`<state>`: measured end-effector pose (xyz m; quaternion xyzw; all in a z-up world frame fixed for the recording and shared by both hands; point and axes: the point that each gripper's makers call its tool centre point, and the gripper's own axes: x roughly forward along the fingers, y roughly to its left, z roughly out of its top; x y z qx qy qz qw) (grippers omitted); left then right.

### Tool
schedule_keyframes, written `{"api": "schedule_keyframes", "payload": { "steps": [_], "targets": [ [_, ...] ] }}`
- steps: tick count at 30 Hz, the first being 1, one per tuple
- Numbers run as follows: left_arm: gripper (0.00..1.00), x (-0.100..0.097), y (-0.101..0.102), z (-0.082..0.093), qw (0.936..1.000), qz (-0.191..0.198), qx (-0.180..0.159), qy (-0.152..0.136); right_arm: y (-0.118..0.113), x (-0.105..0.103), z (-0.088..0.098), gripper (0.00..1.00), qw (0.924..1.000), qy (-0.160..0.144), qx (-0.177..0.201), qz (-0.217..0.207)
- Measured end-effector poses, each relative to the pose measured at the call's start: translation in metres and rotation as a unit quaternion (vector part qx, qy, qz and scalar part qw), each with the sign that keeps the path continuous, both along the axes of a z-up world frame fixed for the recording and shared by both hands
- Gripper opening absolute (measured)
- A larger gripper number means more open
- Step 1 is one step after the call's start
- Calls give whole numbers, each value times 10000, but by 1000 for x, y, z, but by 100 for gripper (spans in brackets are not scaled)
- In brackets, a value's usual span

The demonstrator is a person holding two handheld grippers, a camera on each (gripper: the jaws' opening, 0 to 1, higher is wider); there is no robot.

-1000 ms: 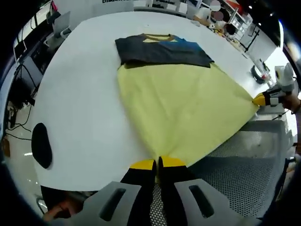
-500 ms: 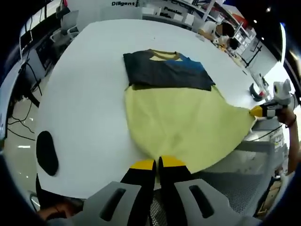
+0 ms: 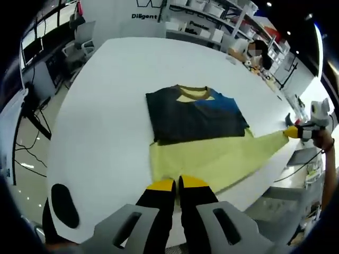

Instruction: Fold the garment on the visible template until the final outline fits inside the template.

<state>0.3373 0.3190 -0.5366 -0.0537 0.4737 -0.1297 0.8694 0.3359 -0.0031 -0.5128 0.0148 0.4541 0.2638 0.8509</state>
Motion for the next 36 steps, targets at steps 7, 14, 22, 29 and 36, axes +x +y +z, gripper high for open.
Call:
{"api": "schedule_keyframes", "payload": {
  "steps": [7, 14, 22, 29, 36],
  "targets": [
    [5, 30, 4, 1, 9999, -31, 47, -162, -2, 25, 2, 0, 9999, 27, 12, -102],
    [5, 55, 13, 0, 9996, 136, -12, -244, -2, 45, 4, 0, 9998, 2, 88, -192],
    [5, 83, 11, 10, 9988, 155, -190, -424, -8, 75, 12, 0, 9992, -126, 145, -352],
    [5, 112, 14, 11, 9984, 216, -115, -503, -1, 101, 25, 0, 9980, -282, 336, -459],
    [5, 138, 16, 16, 9975, 253, -96, -653, -4, 132, 26, 0, 9972, -378, 169, -615]
  ]
}}
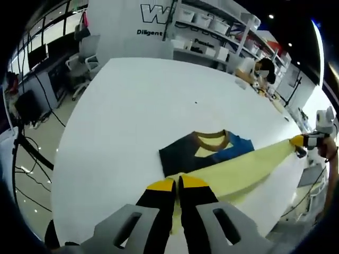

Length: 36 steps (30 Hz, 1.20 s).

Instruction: Fold the garment on the visible template until the final outline fits inside the template.

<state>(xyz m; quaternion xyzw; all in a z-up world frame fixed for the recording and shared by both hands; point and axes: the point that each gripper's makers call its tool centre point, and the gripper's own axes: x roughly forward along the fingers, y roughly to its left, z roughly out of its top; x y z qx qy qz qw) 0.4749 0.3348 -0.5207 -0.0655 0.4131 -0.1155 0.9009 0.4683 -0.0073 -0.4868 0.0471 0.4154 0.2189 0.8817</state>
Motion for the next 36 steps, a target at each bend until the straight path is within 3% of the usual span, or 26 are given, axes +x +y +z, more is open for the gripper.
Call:
{"api": "schedule_keyframes", "payload": {
  "steps": [3, 13, 16, 23, 28, 33, 36],
  "targets": [
    [5, 12, -3, -7, 9998, -9, -146, 109, -1, 9, -8, 0, 9999, 51, -126, -84],
    [5, 45, -7, -30, 9997, -103, -140, 195, -12, 30, -24, 0, 9985, 73, -443, -313],
    [5, 52, -9, -38, 9996, -100, -140, 238, -12, 48, -38, 0, 9983, 128, -455, -339],
    [5, 68, -10, -54, 9992, 20, -135, 365, -16, 67, -56, 0, 9973, 167, -617, -369],
    [5, 79, -9, -73, 9972, 282, -449, 532, -17, 80, -83, 0, 9967, 278, -727, -227],
    [5, 86, -6, -88, 9964, 375, -435, 624, -20, 96, -102, 0, 9966, 362, -713, -179],
    [5, 89, -5, -91, 9970, 291, -301, 650, -16, 93, -106, 0, 9972, 385, -622, -179]
  ]
}}
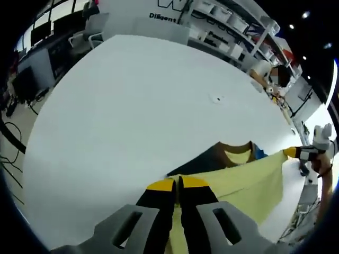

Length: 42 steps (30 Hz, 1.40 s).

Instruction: Fold the garment on the visible template until the final outline fits inside the template.

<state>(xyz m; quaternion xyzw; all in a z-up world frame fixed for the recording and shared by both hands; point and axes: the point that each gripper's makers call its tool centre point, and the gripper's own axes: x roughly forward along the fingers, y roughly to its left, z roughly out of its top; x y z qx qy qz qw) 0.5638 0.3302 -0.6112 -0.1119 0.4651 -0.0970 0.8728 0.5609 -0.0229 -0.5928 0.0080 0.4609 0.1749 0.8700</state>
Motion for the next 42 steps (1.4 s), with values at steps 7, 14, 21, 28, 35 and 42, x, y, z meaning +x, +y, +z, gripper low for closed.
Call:
{"api": "schedule_keyframes", "payload": {
  "steps": [7, 14, 21, 28, 35, 42],
  "targets": [
    [5, 10, 4, -11, 9997, -136, 187, -33, 0, 4, -19, 0, 9998, 170, 24, 34],
    [7, 21, 22, -17, 9840, -743, 1541, -504, -3, 10, -25, 0, 9998, 27, -79, 188],
    [36, 15, 5, 0, 9788, -1275, 1350, -859, -2, 18, -2, 24, 9892, -946, -594, 946],
    [64, 1, -9, -1, 9584, -2132, 1470, -1200, 7, -8, -10, 36, 9744, -814, -1011, 1839],
    [62, -2, -4, -21, 9469, -2433, 1827, -1038, -6, -5, -27, 40, 9509, -803, -2018, 2206],
    [66, 17, 6, -21, 9509, -2222, 1852, -1104, -3, 9, -30, 39, 9593, -884, -1822, 1970]
  ]
}}
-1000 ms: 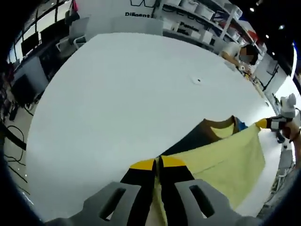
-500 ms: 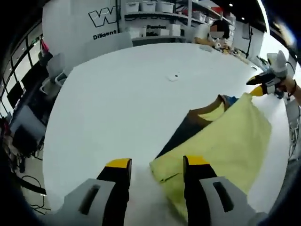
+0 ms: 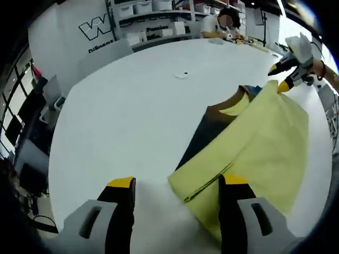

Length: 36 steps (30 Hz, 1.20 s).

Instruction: Fold the garment on the visible template until the final outline fits inside the template.

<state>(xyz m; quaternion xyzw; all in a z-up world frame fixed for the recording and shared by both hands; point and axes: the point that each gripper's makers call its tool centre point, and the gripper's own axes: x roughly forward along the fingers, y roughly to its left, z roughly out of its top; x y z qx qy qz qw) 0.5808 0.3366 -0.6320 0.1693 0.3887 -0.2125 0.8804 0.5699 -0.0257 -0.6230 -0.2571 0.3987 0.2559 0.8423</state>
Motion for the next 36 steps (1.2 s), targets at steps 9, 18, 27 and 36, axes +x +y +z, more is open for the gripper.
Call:
{"api": "schedule_keyframes", "payload": {
  "steps": [9, 18, 27, 36],
  "targets": [
    [62, 33, 28, 12, 9906, 1260, -306, -429, -19, 39, 22, 42, 9867, -540, 805, -1304],
    [62, 14, 22, 19, 9902, 1240, -570, -282, -16, 21, 24, 52, 9786, -198, 1375, -1516],
    [76, -12, 10, 34, 9934, 1002, -520, -222, 8, 1, 30, 73, 9716, 112, 1913, -1389],
    [88, -46, -5, 34, 9940, 748, -793, -4, 28, -26, 20, 87, 9725, 336, 2009, -1129]
  ]
}}
